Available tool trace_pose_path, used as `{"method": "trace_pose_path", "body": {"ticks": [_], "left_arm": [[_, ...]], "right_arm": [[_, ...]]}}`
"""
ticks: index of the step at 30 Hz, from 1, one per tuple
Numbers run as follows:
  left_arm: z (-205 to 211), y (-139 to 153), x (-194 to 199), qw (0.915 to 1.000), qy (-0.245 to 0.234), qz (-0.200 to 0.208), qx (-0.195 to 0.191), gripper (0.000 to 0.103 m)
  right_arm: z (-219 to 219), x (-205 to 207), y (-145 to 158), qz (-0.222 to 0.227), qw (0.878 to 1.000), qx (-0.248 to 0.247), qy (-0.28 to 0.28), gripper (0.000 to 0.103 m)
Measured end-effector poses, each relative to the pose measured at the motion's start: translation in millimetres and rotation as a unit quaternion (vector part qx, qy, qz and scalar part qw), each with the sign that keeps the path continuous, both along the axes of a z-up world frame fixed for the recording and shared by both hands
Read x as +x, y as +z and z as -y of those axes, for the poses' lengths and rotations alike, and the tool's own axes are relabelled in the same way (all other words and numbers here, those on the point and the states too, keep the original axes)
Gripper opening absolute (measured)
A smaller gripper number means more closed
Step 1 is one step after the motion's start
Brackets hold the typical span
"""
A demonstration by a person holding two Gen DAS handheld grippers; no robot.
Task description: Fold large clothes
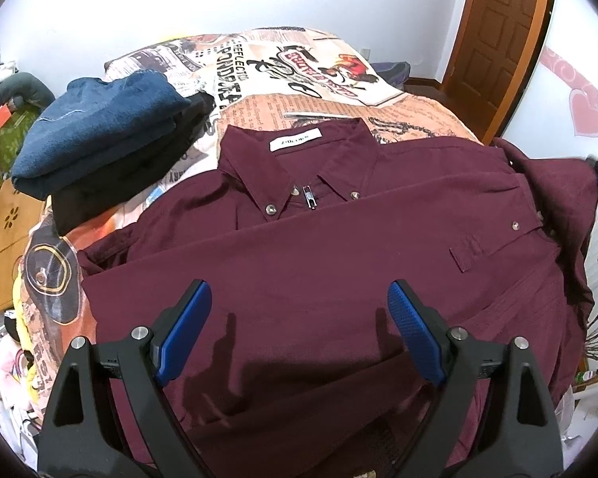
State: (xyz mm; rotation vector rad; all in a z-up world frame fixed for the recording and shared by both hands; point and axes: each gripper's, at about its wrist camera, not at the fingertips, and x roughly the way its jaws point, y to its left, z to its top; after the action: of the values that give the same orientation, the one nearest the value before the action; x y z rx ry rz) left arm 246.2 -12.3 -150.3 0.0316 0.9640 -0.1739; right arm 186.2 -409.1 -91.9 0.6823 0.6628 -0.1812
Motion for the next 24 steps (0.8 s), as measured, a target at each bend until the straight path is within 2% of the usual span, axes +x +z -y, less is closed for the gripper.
{"method": "trace_pose_path", "body": {"ticks": [3, 6, 8, 11, 13, 15, 17, 20, 23, 24], "left_arm": [[-2, 5, -4, 1.0000, 0.001, 0.007, -0.002, 0.090], [-4, 13, -8, 0.9997, 0.003, 0.022, 0.004, 0.090], [-6, 19, -13, 0.9995, 0.005, 0.032, 0.006, 0.090], [-11, 28, -19, 0.9990, 0.009, 0.044, 0.001, 0.090], [-16, 32, -23, 0.9986, 0.013, 0.051, 0.003, 0.090], [-19, 35, -26, 0.9982, 0.017, 0.057, 0.008, 0.090], [-23, 37, -30, 0.9978, 0.020, 0.061, 0.012, 0.090], [-30, 37, -34, 0.9979, 0.027, 0.059, 0.008, 0.090], [-37, 34, -36, 0.9978, 0.035, 0.055, 0.009, 0.090], [-39, 33, -36, 0.9978, 0.037, 0.054, 0.010, 0.090]], "right_arm": [[-23, 3, 37, 0.049, 0.997, -0.040, 0.042, 0.011], [-60, 9, 73, 0.085, 0.988, -0.067, 0.106, 0.011], [-95, 16, 90, 0.101, 0.978, -0.078, 0.166, 0.011], [-145, 24, 94, 0.097, 0.959, -0.082, 0.252, 0.011], [-187, 30, 83, 0.074, 0.941, -0.084, 0.319, 0.011], [-222, 36, 59, 0.037, 0.924, -0.087, 0.371, 0.011], [-256, 42, 21, -0.022, 0.903, -0.093, 0.418, 0.011], [-288, 45, -35, -0.100, 0.873, -0.125, 0.461, 0.011], [-298, 45, -63, -0.149, 0.848, -0.154, 0.484, 0.015], [-295, 41, -63, -0.152, 0.845, -0.163, 0.486, 0.015]]}}
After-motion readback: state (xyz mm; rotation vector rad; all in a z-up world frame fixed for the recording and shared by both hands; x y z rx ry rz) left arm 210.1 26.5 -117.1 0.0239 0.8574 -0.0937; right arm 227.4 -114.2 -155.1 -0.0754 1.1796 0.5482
